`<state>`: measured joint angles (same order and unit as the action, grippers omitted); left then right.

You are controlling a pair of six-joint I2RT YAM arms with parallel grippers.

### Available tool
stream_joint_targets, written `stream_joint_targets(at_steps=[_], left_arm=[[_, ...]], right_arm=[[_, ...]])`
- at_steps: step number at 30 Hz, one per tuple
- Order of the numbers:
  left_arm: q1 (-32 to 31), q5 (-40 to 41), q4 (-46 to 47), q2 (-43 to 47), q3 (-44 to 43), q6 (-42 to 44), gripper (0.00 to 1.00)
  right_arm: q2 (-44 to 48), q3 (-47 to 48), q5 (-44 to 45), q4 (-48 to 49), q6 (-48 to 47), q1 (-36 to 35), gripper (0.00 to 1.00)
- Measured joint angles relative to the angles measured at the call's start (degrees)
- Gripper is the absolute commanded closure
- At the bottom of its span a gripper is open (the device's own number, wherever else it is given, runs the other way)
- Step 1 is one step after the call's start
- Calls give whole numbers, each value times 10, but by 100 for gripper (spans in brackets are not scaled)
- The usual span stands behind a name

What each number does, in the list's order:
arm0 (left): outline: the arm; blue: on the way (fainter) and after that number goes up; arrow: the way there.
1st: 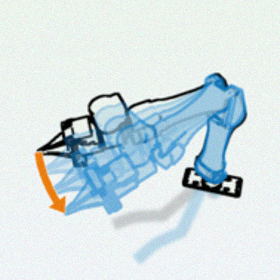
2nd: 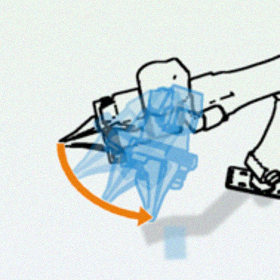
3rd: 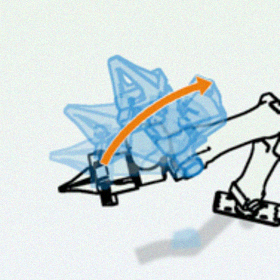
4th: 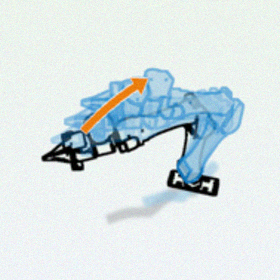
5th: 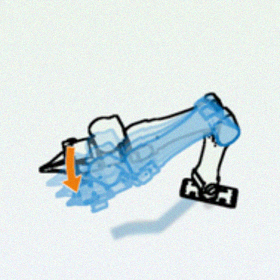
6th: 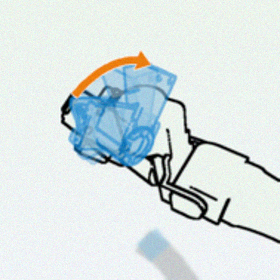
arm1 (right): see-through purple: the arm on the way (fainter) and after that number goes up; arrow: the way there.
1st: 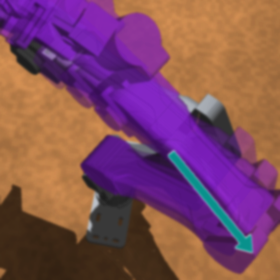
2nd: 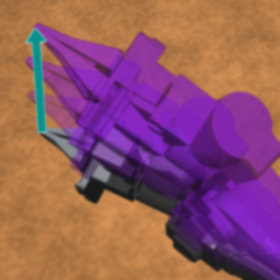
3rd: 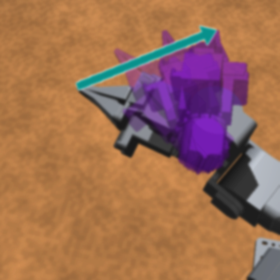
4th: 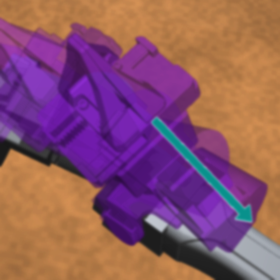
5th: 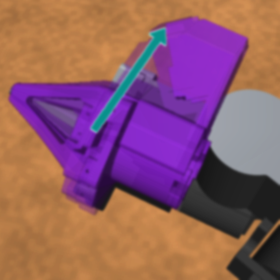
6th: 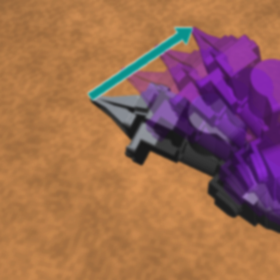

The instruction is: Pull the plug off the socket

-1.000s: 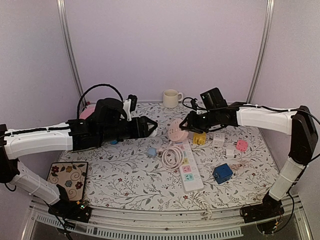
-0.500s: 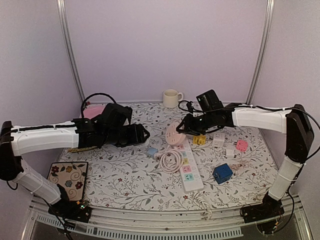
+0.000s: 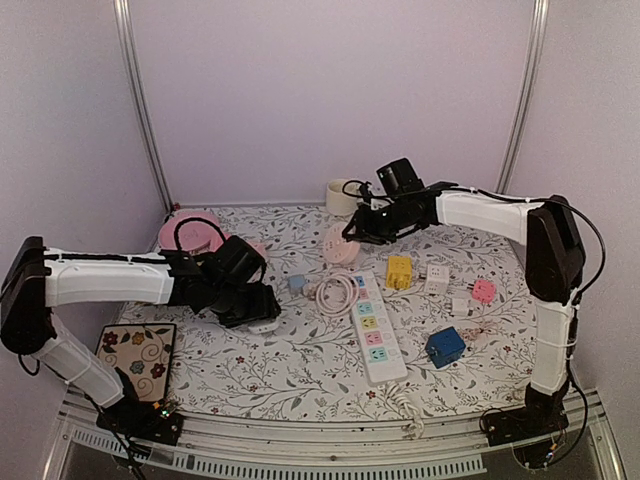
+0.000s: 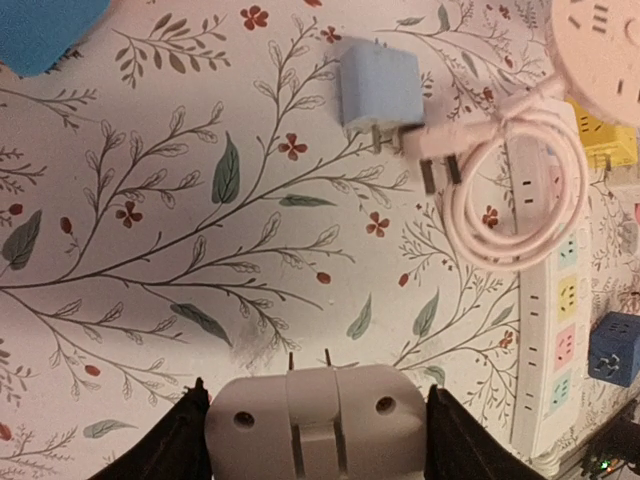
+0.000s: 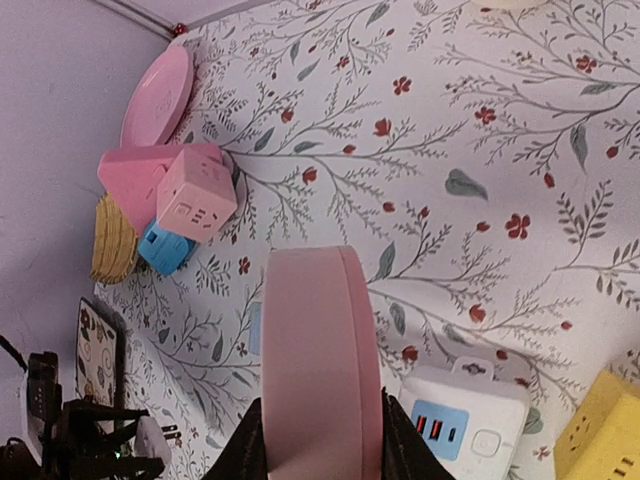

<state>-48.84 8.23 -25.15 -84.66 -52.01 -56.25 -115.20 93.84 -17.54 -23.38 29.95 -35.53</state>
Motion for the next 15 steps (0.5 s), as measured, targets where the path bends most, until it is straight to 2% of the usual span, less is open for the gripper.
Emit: stream_joint_targets(at_steps=[8, 15], left_arm=[[1, -11, -8, -3, 17, -9, 79], [1, -16, -10, -3, 29, -12, 79]], right_arm=[[-118, 139, -15, 0, -3, 61, 96], [-171, 189, -31, 6, 18, 87, 96]])
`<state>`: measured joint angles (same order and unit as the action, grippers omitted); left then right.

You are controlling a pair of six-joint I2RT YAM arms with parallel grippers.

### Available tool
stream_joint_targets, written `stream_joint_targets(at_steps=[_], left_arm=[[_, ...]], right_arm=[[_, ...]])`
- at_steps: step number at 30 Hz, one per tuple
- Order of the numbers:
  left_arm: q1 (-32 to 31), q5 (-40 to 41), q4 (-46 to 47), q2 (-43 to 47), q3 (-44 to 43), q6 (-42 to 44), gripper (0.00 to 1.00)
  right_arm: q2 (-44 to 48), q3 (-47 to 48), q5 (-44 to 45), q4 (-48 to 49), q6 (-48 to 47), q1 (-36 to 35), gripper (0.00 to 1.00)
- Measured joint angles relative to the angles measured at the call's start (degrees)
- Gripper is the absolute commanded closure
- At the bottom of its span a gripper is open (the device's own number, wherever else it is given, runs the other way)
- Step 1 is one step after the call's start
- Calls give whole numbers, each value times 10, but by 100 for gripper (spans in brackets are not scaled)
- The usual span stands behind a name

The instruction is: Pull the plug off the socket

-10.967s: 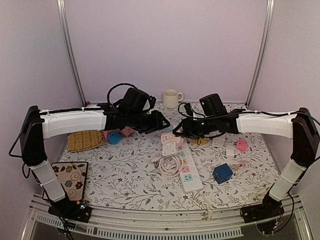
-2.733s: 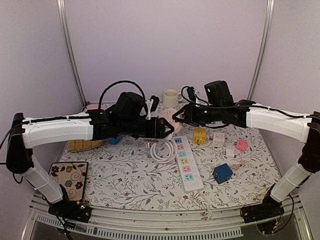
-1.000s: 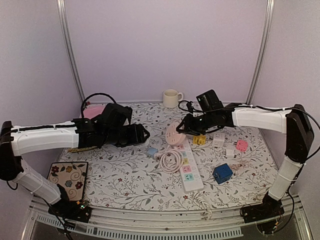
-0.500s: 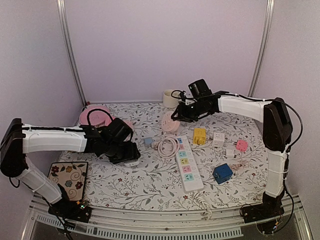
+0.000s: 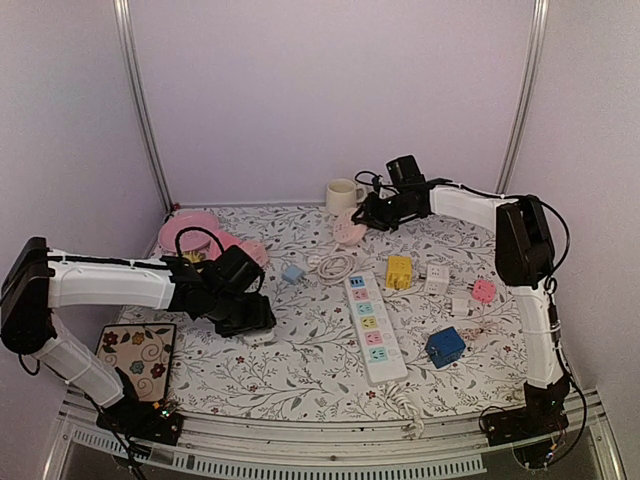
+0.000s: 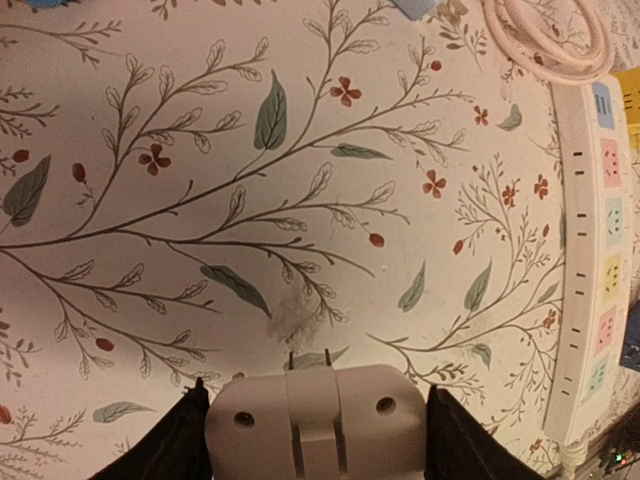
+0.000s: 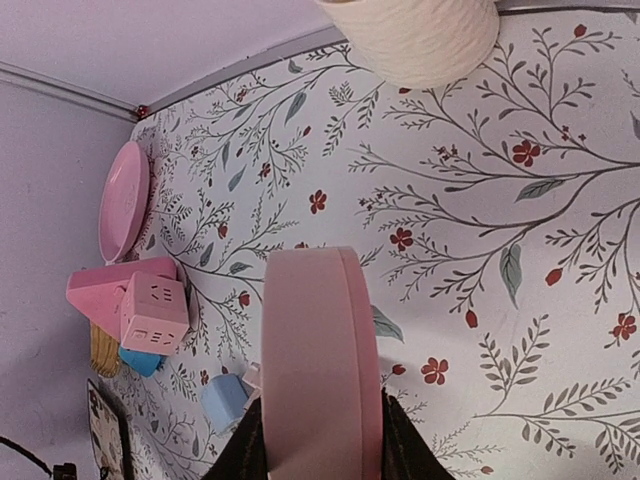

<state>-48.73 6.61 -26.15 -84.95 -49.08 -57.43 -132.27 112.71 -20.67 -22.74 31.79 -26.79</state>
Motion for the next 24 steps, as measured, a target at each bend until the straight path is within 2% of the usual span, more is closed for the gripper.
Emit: stream_joint_targets(at_steps=[8, 13, 19, 24], left_arm=[[0, -2, -4, 0, 8, -5, 78], [0, -2, -4, 0, 8, -8, 76], [0, -9, -2, -12, 8, -6, 73], [0, -21, -1, -66, -11, 8, 73]], right_arm=[[-11, -1, -24, 25, 40, 61, 96], [-10, -37, -26, 65, 57, 111, 96], [9, -119, -46, 107, 77, 150, 88], [49, -177, -48, 127, 76, 157, 71]])
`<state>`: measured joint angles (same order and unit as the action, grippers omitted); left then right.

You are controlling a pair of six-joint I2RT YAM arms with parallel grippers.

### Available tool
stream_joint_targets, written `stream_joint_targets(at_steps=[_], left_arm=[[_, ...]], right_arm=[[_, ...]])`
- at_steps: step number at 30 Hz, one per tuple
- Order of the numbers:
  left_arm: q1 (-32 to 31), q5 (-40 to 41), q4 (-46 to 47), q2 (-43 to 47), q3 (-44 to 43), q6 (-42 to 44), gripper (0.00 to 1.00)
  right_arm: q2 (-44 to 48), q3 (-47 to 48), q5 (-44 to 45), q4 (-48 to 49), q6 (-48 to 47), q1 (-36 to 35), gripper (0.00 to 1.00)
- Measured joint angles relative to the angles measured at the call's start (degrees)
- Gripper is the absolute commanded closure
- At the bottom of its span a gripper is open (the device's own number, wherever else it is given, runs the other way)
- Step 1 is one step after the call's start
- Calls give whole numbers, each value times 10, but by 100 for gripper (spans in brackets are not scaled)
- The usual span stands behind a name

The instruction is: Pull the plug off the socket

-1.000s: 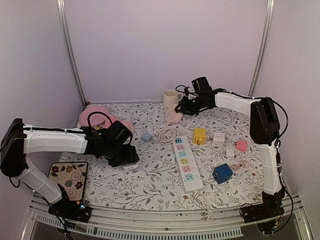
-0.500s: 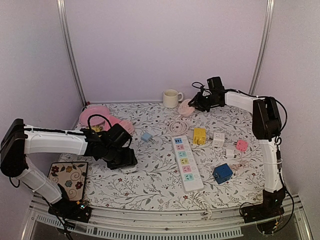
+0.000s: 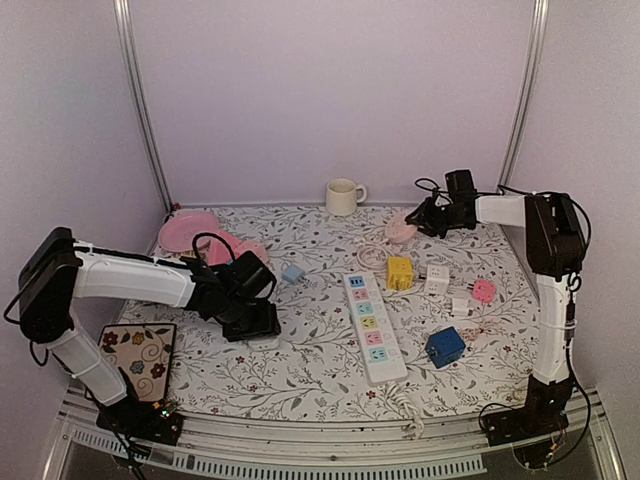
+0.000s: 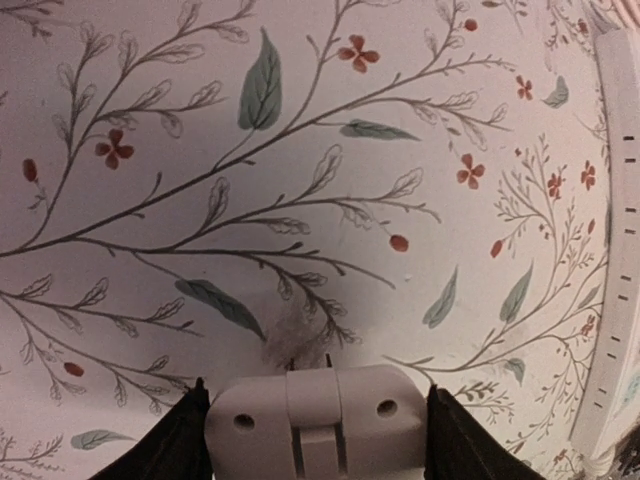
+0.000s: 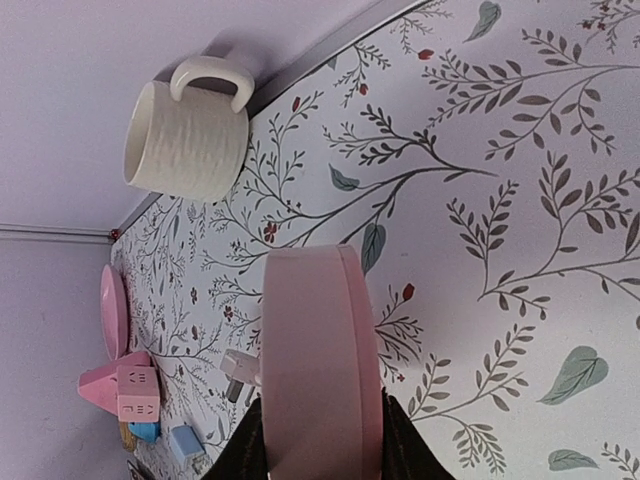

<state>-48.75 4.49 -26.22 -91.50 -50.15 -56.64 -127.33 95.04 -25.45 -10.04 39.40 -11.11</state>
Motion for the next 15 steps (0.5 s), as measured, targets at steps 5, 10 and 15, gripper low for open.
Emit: stream_joint_targets(at_steps=[5, 10, 15], left_arm=[[-12, -4, 4, -60, -72, 26, 72], [-36, -11, 5, -125, -150, 53, 67], [-47, -15, 2, -174, -202, 75, 50]], right_arm=[[35, -55, 1, 9, -7, 8, 42], [67, -100, 14, 1, -18, 17, 16], [110, -110, 22, -9, -33, 22, 7]])
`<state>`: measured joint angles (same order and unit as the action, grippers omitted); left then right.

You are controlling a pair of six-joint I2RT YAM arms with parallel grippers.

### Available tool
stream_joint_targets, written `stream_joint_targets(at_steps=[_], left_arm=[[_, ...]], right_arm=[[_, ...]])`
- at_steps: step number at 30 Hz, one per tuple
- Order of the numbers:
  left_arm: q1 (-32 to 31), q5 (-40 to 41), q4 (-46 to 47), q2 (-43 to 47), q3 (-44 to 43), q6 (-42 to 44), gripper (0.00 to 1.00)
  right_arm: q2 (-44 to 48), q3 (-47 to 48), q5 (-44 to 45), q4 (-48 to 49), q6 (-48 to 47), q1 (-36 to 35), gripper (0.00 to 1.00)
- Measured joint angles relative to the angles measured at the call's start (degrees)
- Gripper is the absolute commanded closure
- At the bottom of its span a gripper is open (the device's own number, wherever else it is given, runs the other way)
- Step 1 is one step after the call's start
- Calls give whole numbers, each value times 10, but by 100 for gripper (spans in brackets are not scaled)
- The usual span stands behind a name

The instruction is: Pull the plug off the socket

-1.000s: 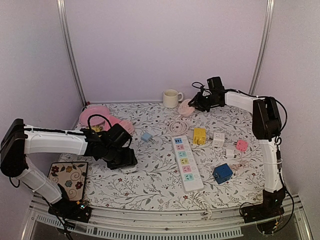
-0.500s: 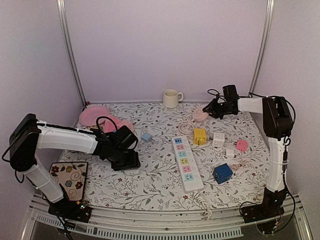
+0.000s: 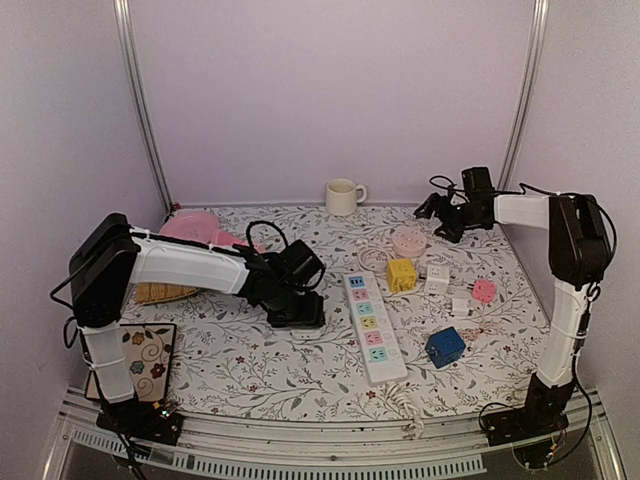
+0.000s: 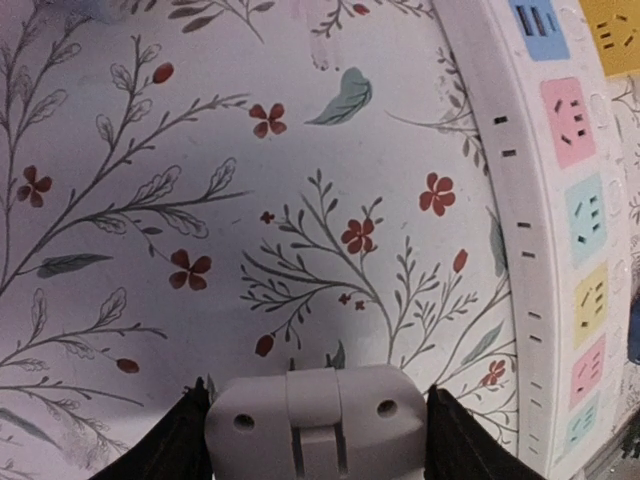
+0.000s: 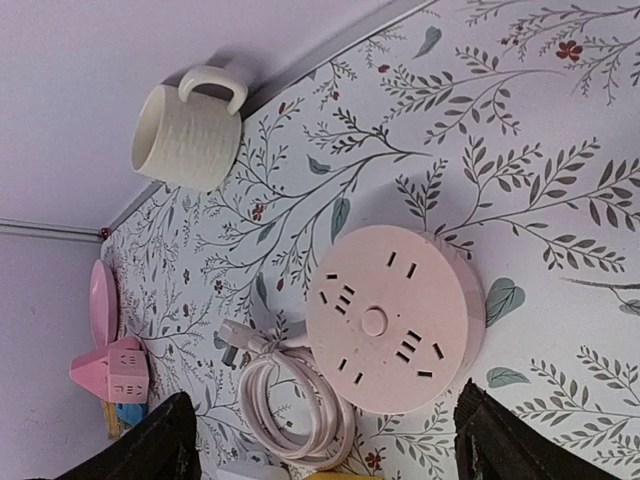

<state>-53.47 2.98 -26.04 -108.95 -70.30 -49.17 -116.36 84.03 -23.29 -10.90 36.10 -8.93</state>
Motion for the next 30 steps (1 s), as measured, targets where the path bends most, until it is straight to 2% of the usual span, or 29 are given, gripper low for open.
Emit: stream_joint_targets(at_steps=[7, 12, 25, 30], left_arm=[[-3, -3, -9, -11, -32, 19, 21], [-5, -5, -13, -11, -48, 28, 12], [2, 21, -57, 8, -86, 44, 10], [43, 31, -81, 49, -92, 61, 10]], right_arm=[[81, -15, 3, -7, -14, 0, 2], [125, -42, 3, -15, -19, 0, 1], [235, -104, 1, -42, -27, -7, 1], [282, -135, 1, -53, -31, -15, 1]])
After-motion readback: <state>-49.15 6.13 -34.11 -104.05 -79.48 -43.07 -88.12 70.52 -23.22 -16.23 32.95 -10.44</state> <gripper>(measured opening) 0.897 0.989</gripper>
